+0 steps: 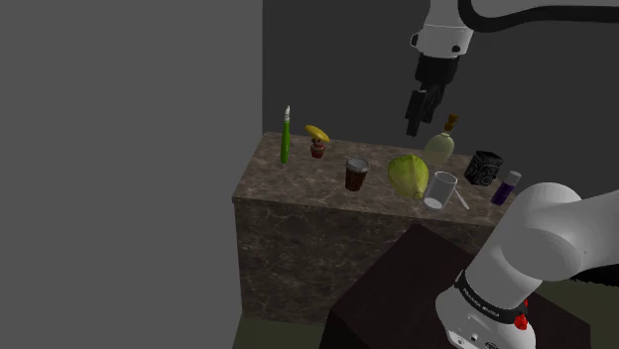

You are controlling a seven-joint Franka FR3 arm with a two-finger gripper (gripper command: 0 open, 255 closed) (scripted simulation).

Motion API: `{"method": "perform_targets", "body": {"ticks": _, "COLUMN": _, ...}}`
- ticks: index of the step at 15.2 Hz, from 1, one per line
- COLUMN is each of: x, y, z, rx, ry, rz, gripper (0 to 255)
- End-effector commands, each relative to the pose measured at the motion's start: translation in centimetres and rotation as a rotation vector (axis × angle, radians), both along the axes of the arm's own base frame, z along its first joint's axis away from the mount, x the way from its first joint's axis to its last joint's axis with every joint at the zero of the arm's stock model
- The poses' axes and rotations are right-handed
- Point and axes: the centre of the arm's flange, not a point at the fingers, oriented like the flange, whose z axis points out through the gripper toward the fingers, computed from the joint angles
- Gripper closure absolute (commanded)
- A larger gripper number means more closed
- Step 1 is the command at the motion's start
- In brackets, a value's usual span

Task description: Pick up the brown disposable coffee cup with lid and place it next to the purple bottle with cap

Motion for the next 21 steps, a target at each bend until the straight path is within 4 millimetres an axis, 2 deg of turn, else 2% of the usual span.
{"method": "perform_targets", "body": {"ticks": 1, "x": 0.0, "y": 0.0, "z": 0.0, "rx": 0.0, "ry": 0.0, "rz": 0.0, "gripper": 0}}
{"method": "perform_targets", "body": {"ticks": 11, "x": 5.4, "y": -10.3, "z": -7.7, "rx": 0.084, "ry": 0.018, "rz": 0.273, "gripper": 0}}
{"method": "perform_targets", "body": {"ticks": 21, "x": 13.2, "y": -18.1, "z": -16.2, "rx": 0.169, "ry": 0.036, "rz": 0.545, "gripper": 0}}
